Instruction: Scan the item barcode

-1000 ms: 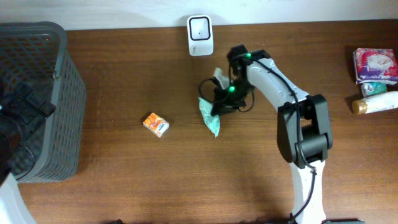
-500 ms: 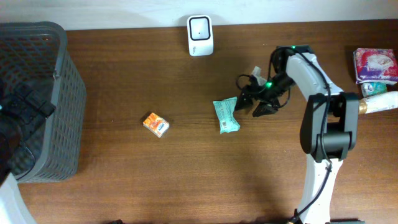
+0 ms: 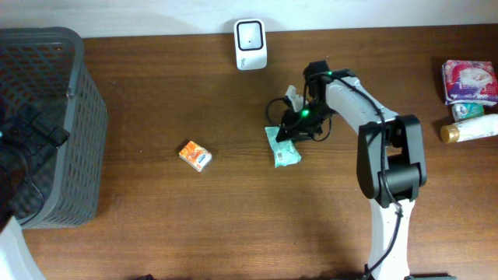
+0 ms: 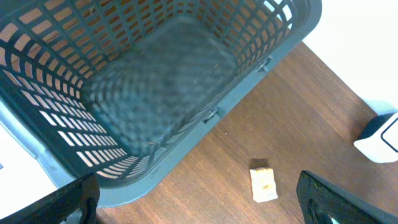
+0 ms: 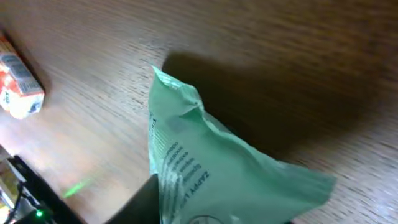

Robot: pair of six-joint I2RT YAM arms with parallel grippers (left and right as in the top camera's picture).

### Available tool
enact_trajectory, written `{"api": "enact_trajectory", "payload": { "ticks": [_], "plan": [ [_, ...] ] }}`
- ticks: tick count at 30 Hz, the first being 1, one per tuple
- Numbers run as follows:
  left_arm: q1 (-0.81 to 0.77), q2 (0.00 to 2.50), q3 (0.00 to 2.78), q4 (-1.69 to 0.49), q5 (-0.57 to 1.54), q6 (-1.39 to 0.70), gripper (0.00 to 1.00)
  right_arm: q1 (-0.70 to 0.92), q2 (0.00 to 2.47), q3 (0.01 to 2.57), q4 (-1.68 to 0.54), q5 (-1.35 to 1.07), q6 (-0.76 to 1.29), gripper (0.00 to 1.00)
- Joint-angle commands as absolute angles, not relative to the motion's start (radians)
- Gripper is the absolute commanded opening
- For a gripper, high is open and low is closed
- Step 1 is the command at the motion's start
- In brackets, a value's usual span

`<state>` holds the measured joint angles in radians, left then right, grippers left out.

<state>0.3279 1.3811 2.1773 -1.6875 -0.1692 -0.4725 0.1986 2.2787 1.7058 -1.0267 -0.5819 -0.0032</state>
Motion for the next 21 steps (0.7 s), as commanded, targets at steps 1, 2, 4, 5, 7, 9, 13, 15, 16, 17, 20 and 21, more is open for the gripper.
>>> {"api": "enact_trajectory", "payload": {
  "ticks": [1,2,4,5,7,9,13,15,16,17,20,21],
  "plan": [
    [0.333,1.380,2.178,-1.688,-0.173,-0.481,0.99,0.215,2.284,1.682,-1.017,-0.584,0.021,0.04],
    [0.333,1.380,2.178,-1.688,-0.173,-0.481,0.99,0.215,2.284,1.685,-1.026,-0.626,0.020,0.04],
    [0.333,1.380,2.178,-1.688,-0.173,-0.481,0.99,0.210,2.284,1.715,-1.048,-0.767,0.020,0.04],
    [0.333,1.380,2.178,-1.688,-0.173,-0.481,0.99,0.207,2.284,1.734,-1.059,-0.816,0.020,0.04],
    [0.333,1.380,2.178,-1.688,-0.173,-0.481,0.99,0.207,2.282,1.816,-1.066,-0.976,0.019,0.04],
    [0.333,1.380,2.178,-1.688,-0.173,-0.481,0.99,0.209,2.282,1.888,-1.066,-1.051,0.020,0.04],
    [0.333,1.380,2.178,-1.688,-0.173,-0.481,0.99,0.218,2.273,2.054,-1.066,-1.122,0.020,0.04],
    [0.333,1.380,2.178,-1.688,-0.173,-0.481,0.99,0.234,2.255,2.118,-1.065,-1.108,0.020,0.04],
    [0.333,1.380,2.178,-1.688,-0.173,-0.481,0.99,0.244,2.243,2.146,-1.065,-1.076,0.021,0.04],
    [0.333,1.380,2.178,-1.688,-0.173,-0.481,0.99,0.255,2.229,2.169,-1.065,-0.998,0.062,0.04],
    [0.333,1.380,2.178,-1.688,-0.173,-0.481,0.99,0.278,2.206,2.204,-1.057,-0.779,0.230,0.04],
    [0.333,1.380,2.178,-1.688,-0.173,-0.481,0.99,0.286,2.197,2.207,-1.041,-0.742,0.276,0.04]
  ]
}}
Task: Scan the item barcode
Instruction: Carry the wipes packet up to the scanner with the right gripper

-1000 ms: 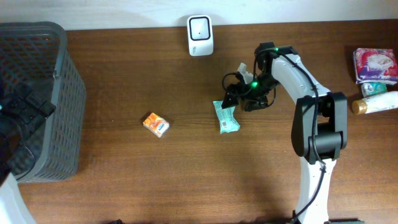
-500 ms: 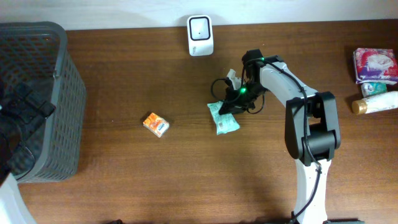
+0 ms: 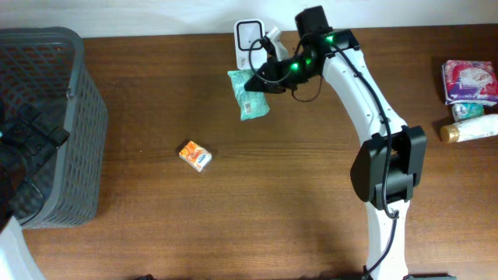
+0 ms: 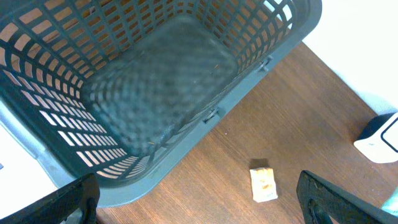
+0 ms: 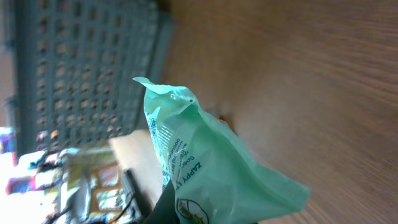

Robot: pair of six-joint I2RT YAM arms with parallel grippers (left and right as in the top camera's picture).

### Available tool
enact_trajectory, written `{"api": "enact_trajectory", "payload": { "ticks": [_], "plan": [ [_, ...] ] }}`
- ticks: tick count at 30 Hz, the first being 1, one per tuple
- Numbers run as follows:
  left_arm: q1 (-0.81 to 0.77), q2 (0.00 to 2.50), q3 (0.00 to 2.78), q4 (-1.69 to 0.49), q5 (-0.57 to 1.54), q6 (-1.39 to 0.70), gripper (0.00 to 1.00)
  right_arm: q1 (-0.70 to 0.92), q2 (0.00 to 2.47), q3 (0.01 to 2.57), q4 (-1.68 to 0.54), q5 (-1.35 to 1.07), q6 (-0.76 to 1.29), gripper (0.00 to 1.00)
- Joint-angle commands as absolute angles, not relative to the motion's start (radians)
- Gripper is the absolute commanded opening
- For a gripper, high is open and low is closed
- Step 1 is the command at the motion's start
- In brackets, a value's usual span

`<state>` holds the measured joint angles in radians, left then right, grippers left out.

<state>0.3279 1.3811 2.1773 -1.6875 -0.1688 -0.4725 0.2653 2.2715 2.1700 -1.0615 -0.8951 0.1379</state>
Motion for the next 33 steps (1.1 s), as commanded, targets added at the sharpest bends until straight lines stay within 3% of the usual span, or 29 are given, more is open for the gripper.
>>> {"api": "enact_trajectory", "payload": {
  "ticks": [1,5,14,20,33],
  "plan": [
    [0.333,1.380,2.178,-1.688,-0.173,-0.481,0.99,0.295,2.186,2.208,-1.019,-0.719,0.311,0.04],
    [0.333,1.380,2.178,-1.688,-0.173,-0.481,0.99,0.316,2.136,2.209,-0.999,-0.645,0.380,0.04],
    [0.333,1.380,2.178,-1.688,-0.173,-0.481,0.99,0.321,1.958,2.209,-1.244,-0.579,0.346,0.04],
    [0.333,1.380,2.178,-1.688,-0.173,-0.481,0.99,0.327,1.959,2.209,-1.079,-0.519,0.262,0.04],
    [0.333,1.380,2.178,-1.688,-0.173,-0.481,0.99,0.335,1.986,2.209,-1.092,-0.527,0.262,0.04]
  ]
}}
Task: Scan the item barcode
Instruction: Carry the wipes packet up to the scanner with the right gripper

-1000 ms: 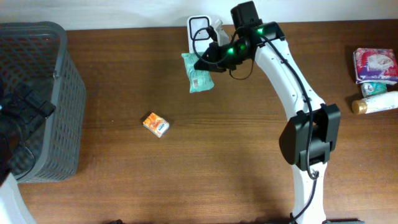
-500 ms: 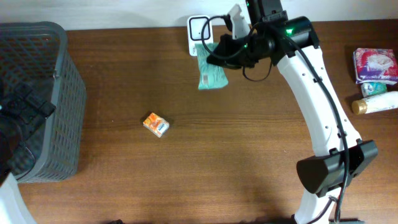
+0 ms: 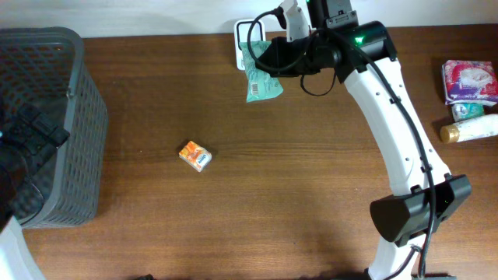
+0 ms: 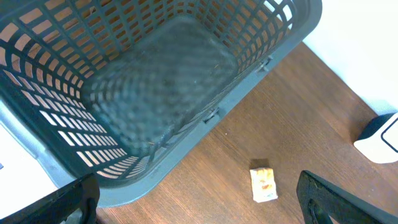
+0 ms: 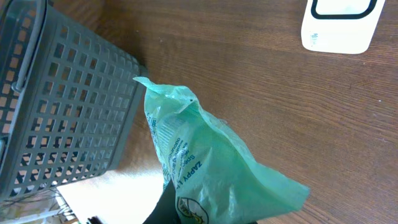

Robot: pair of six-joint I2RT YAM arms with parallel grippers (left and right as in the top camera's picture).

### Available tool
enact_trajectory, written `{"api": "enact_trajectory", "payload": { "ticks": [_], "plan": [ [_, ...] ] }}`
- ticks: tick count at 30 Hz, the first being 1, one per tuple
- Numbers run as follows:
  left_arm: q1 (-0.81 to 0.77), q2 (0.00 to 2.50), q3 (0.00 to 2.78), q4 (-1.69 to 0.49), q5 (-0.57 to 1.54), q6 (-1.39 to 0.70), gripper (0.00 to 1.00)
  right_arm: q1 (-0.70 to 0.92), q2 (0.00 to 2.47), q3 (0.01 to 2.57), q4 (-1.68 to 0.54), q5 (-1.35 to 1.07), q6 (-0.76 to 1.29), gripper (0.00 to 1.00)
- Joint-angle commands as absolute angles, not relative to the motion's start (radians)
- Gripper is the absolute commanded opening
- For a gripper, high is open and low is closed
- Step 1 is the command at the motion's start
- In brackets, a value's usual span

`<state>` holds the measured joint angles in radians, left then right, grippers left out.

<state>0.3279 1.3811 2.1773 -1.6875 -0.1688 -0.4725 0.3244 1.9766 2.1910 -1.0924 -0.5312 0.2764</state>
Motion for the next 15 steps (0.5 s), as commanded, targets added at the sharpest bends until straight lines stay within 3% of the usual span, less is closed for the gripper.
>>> {"api": "enact_trajectory", "payload": {
  "ticks": [1,15],
  "plan": [
    [0.333,1.380,2.178,-1.688,-0.173,-0.481,0.99,0.335,1.986,2.209,-1.092,-0.526,0.262,0.04],
    [0.333,1.380,2.178,-1.688,-0.173,-0.481,0.99,0.335,1.986,2.209,-1.107,-0.526,0.262,0.04]
  ]
}}
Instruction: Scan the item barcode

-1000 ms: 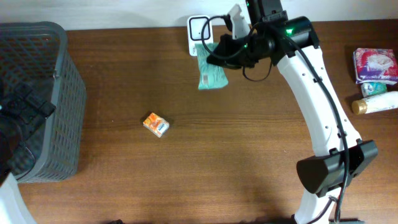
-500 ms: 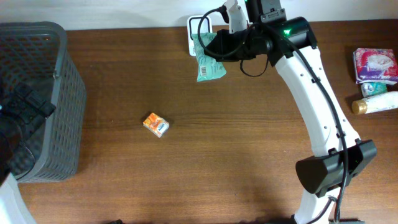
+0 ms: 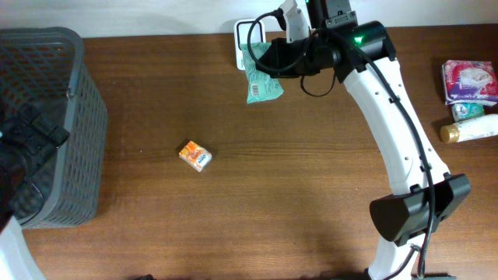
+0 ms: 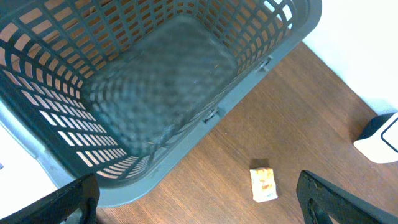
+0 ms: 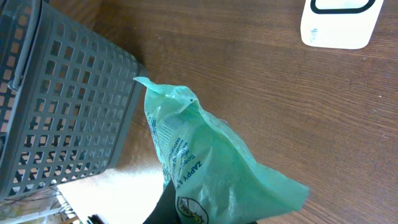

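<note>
A green plastic packet (image 3: 261, 74) hangs above the table at the back, with my right gripper (image 3: 284, 56) shut on it. It partly covers the white scanner (image 3: 247, 35) from above. In the right wrist view the packet (image 5: 205, 162) fills the lower middle, printed side towards the camera, and hides most of my right gripper (image 5: 211, 214). The scanner (image 5: 339, 22) lies far below at the top right. My left gripper (image 4: 199, 205) is open over the basket's rim, with nothing between its fingers (image 4: 68, 199).
A grey mesh basket (image 3: 54, 70) stands at the left edge of the table. A small orange box (image 3: 195, 155) lies on the wood left of centre. A pink pack (image 3: 469, 80) and a bottle (image 3: 471, 128) lie at the far right.
The right gripper still holds the green packet over the scanner in the same place; its wrist view has shifted only very slightly. The left arm has not moved.
My right gripper was down on the green packet lying mid-table. Then it held the packet in the air beside the scanner. Then the packet hung higher, over the scanner, and it stays there now. The left gripper stayed open over the basket throughout.
</note>
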Robot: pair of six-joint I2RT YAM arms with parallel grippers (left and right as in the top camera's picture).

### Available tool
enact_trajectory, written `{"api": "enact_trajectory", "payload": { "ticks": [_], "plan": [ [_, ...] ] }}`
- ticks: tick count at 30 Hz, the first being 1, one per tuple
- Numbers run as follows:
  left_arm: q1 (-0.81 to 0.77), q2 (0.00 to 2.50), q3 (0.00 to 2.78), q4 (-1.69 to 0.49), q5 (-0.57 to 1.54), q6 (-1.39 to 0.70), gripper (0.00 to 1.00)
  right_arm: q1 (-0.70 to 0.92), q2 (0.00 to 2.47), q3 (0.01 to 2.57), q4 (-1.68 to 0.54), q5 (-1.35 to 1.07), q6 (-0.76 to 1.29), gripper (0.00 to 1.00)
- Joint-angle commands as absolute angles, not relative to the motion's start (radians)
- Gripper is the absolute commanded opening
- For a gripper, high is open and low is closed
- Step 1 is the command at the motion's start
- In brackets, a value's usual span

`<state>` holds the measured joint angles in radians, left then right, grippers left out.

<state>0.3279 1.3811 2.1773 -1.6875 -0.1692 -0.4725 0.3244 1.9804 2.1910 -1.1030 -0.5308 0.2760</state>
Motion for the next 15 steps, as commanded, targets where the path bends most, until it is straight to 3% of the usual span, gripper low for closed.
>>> {"api": "enact_trajectory", "payload": {
  "ticks": [1,4,11,15],
  "plan": [
    [0.333,1.380,2.178,-1.688,-0.173,-0.481,0.99,0.335,1.988,2.208,-1.111,-0.525,0.262,0.04],
    [0.333,1.380,2.178,-1.688,-0.173,-0.481,0.99,0.343,1.992,2.145,-1.120,-0.361,0.263,0.04],
    [0.333,1.380,2.178,-1.688,-0.173,-0.481,0.99,0.400,2.006,1.773,-1.120,0.391,0.414,0.04],
    [0.333,1.380,2.178,-1.688,-0.173,-0.481,0.99,0.398,2.006,1.606,-1.053,0.549,0.427,0.04]
  ]
}}
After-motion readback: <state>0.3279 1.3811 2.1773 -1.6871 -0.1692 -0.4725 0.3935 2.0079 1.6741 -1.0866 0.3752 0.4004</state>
